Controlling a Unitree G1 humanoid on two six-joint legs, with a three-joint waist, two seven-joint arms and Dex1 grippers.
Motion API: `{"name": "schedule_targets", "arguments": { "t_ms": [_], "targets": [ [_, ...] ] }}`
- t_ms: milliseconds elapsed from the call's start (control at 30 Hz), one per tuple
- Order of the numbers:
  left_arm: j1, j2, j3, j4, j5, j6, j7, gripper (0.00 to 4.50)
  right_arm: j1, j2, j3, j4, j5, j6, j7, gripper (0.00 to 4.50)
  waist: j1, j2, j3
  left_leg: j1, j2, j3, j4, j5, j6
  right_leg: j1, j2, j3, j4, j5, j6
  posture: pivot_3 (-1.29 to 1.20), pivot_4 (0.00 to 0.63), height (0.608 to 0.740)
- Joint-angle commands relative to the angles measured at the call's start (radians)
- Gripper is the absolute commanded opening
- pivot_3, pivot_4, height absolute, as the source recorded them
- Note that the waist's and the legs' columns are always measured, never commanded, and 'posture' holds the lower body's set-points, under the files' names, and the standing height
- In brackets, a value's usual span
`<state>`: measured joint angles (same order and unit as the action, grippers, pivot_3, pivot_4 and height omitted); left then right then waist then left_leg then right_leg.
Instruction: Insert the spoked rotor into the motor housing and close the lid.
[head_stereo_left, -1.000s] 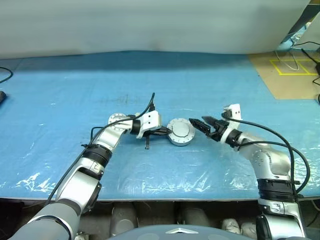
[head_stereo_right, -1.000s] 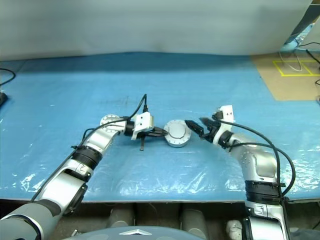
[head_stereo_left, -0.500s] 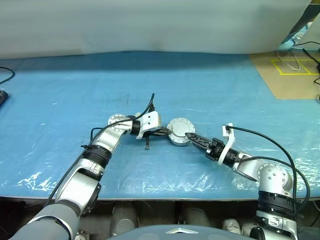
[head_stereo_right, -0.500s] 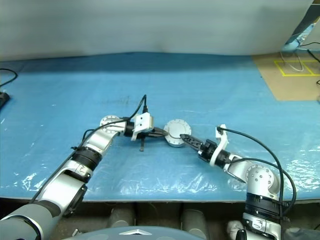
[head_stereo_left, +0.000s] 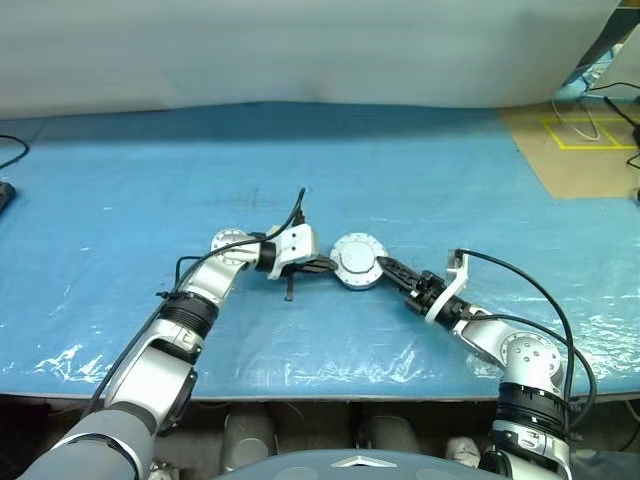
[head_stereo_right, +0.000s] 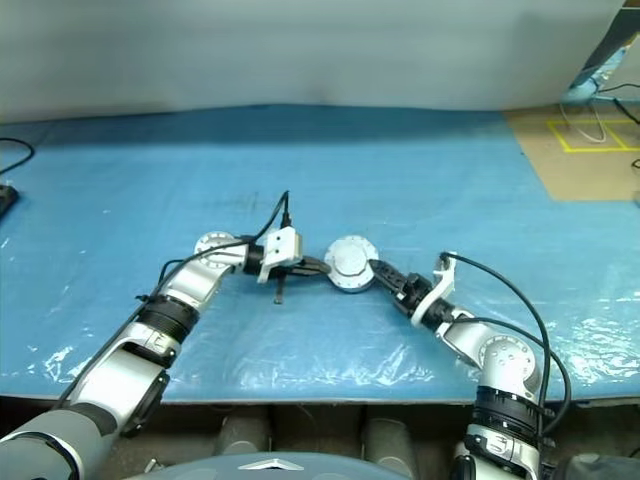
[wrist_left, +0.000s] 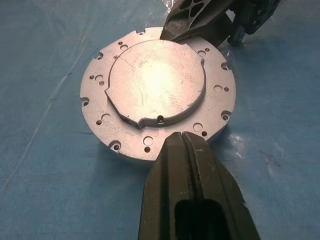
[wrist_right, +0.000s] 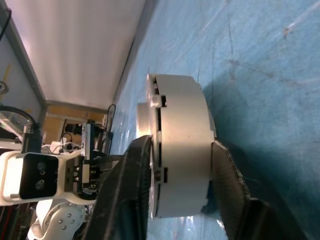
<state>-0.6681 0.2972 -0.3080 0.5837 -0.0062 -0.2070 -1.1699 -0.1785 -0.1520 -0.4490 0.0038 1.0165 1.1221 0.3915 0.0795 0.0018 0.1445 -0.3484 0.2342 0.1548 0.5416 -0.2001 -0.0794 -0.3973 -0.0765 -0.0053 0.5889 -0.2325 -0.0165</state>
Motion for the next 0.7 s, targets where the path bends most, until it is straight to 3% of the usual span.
{"name": "schedule_targets", "arguments": {
  "t_ms": [33,300,433,700],
  "targets": [
    [0.002,0.002,-0.02,0.029,0.023,0.01,-0.001,0.0,0.017,0.034,0.058,-0.035,0.003,0.007,-0.03,1.14,-0.001,0.0,0.0,0.0,0.0,0.0,0.0,0.0,0.0,0.0,0.0,0.0,0.0,0.0,0.0,0.0,0.15,0.74],
    [-0.008,0.004,0.003,0.044,0.008,0.014,0.002,0.0,0.025,0.037,0.123,-0.039,-0.036,0.007,-0.047,1.14,-0.01,0.0,0.0,0.001,0.0,0.0,0.0,0.0,0.0,0.0,0.0,0.001,0.0,0.0,0.0,0.0,0.15,0.74],
    [-0.04,0.0,0.079,0.015,-0.07,0.08,0.009,0.0,0.033,0.016,0.153,-0.014,-0.076,-0.012,-0.038,1.14,-0.013,0.0,0.0,0.001,0.0,0.0,0.0,0.0,0.0,0.0,0.001,0.001,0.0,0.0,0.0,0.0,0.15,0.74],
    [-0.118,0.027,0.35,-0.141,-0.409,0.513,0.046,0.0,-0.067,0.089,0.03,0.059,0.071,0.0,-0.119,1.14,-0.037,0.0,0.0,-0.001,0.001,0.0,0.0,0.0,0.0,-0.006,0.003,0.003,0.002,0.0,-0.001,0.0,0.15,0.74]
  ]
}}
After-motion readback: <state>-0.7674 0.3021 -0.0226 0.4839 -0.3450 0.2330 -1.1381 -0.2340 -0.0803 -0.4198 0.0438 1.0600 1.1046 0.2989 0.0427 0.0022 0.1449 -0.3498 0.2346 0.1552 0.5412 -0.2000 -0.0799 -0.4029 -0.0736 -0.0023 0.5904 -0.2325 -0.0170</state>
